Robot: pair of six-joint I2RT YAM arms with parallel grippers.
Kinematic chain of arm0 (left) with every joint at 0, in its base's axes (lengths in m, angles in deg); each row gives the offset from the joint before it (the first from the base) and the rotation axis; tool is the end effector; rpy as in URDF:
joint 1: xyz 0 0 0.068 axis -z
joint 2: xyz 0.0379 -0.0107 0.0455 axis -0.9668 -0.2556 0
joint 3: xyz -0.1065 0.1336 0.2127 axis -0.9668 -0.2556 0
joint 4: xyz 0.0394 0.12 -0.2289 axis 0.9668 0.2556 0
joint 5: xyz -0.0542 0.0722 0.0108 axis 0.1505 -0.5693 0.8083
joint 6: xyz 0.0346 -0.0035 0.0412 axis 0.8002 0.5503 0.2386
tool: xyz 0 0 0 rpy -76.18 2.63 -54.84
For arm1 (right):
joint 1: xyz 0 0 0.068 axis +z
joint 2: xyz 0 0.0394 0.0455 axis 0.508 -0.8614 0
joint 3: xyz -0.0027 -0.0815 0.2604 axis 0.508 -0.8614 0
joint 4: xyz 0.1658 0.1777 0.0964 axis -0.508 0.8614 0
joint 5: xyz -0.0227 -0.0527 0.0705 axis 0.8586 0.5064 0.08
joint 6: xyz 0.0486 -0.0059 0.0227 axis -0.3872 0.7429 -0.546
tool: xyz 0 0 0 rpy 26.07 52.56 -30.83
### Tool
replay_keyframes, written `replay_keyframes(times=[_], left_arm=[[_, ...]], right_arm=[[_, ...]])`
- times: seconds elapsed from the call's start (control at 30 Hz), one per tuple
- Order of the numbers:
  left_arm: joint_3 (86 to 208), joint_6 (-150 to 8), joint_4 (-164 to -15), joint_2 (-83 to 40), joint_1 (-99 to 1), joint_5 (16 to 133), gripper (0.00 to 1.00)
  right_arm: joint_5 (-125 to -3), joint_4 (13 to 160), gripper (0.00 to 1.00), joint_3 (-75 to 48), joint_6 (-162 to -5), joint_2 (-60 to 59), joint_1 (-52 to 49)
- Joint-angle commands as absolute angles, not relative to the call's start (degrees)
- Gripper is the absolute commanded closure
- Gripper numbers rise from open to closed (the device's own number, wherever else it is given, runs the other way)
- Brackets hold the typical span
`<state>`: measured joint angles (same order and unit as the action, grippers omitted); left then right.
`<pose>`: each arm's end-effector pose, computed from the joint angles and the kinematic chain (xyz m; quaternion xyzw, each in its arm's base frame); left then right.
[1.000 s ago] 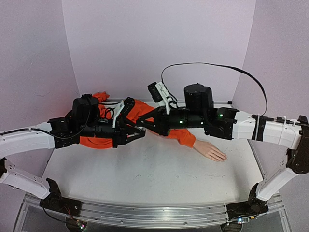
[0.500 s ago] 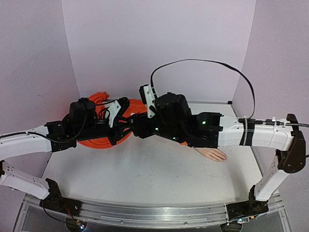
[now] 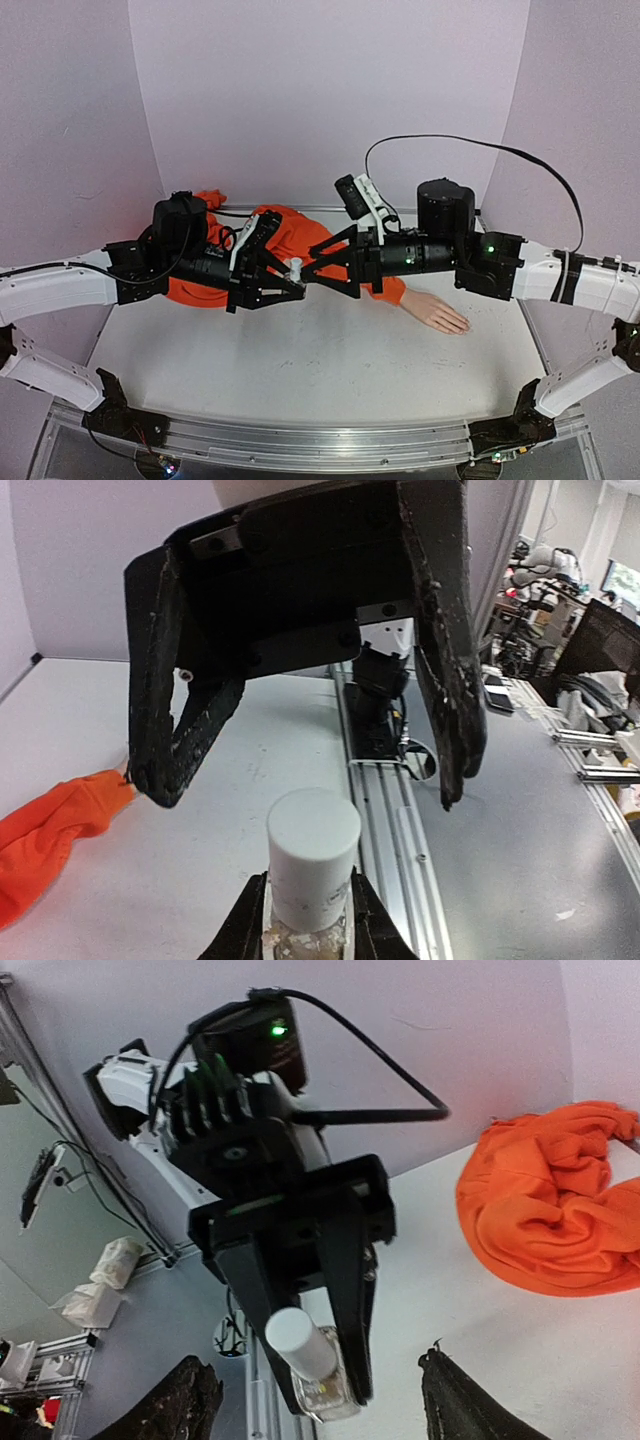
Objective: Paint the nails
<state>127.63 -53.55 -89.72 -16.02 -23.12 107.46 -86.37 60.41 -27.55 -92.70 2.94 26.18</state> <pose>0.1521 -0.2335 0.3213 0.5458 0.5456 -0.4827 0.4140 0.1600 0.2760 0.3793 -0.4007 0.5168 0.5697 0.4978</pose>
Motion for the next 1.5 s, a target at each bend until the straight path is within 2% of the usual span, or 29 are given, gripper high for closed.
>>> replay_keyframes(times=[0.0, 0.13, 0.23, 0.37, 0.47, 0.6, 0.7, 0.73, 0.8, 0.87, 0.93, 1.03, 1.23, 1.27, 1.3, 1.4, 1.43, 1.47], left_arm=[[131.5, -55.9, -93.2, -17.6, -23.0, 118.5, 1.0], [131.6, -56.3, -93.2, -18.1, -22.9, 119.6, 1.0], [131.7, -56.3, -93.2, -18.1, -22.8, 119.8, 1.0], [131.7, -56.4, -93.2, -18.2, -22.7, 120.2, 1.0], [131.7, -56.2, -93.2, -17.9, -22.6, 119.9, 1.0], [131.2, -55.9, -93.2, -16.7, -22.6, 114.8, 1.0], [130.1, -55.5, -93.2, -14.9, -22.6, 103.2, 1.0], [128.8, -55.0, -93.2, -13.2, -22.6, 90.7, 1.0], [127.5, -54.5, -93.2, -11.9, -22.6, 75.2, 1.0], [126.4, -54.3, -93.2, -11.0, -22.6, 60.4, 1.0], [125.8, -53.9, -93.2, -10.5, -22.6, 51.6, 1.0], [125.6, -53.1, -93.2, -10.1, -22.6, 51.0, 1.0], [126.4, -53.9, -93.1, -10.5, -22.5, 62.1, 1.0], [126.6, -53.9, -93.1, -10.7, -22.5, 63.9, 0.95], [126.7, -54.0, -93.0, -10.7, -22.5, 65.5, 0.85], [126.7, -54.5, -93.2, -10.7, -22.5, 70.0, 0.39], [126.8, -54.6, -93.1, -11.0, -22.5, 71.3, 0.12], [127.0, -54.6, -93.0, -11.2, -22.5, 72.6, 0.02]], right_arm=[[-96.9, 53.9, 0.36, -24.6, -91.6, 1.1, 26.4], [-99.2, 53.4, 0.47, -22.6, -92.0, -1.0, 26.4], [-101.0, 53.2, 0.5, -21.5, -92.1, -2.5, 26.4], [-102.7, 52.8, 0.63, -20.4, -92.5, -4.2, 26.4], [-103.6, 52.7, 0.77, -19.9, -92.7, -5.0, 26.4], [-103.2, 53.1, 0.97, -19.9, -92.8, -5.6, 26.4], [-101.3, 54.1, 1.0, -20.2, -92.8, -5.8, 26.4], [-94.9, 56.4, 1.0, -20.3, -93.0, -5.8, 26.7], [-80.3, 61.1, 1.0, -19.4, -93.2, -6.0, 28.2], [-56.4, 67.5, 1.0, -16.9, -94.2, -7.3, 33.0], [-34.6, 72.3, 1.0, -12.9, -99.1, -11.2, 39.0], [-25.8, 72.8, 1.0, -8.3, -102.8, -15.4, 44.5], [-28.7, 67.0, 1.0, -9.8, -100.7, -14.1, 44.1], [-29.8, 66.2, 1.0, -10.5, -100.4, -13.3, 43.6], [-30.5, 65.6, 1.0, -11.1, -100.3, -12.5, 43.0], [-30.9, 64.8, 1.0, -13.8, -101.0, -9.8, 40.1], [-30.6, 64.8, 1.0, -15.0, -101.6, -8.6, 38.7], [-30.6, 64.6, 1.0, -16.7, -102.0, -7.3, 36.7]])
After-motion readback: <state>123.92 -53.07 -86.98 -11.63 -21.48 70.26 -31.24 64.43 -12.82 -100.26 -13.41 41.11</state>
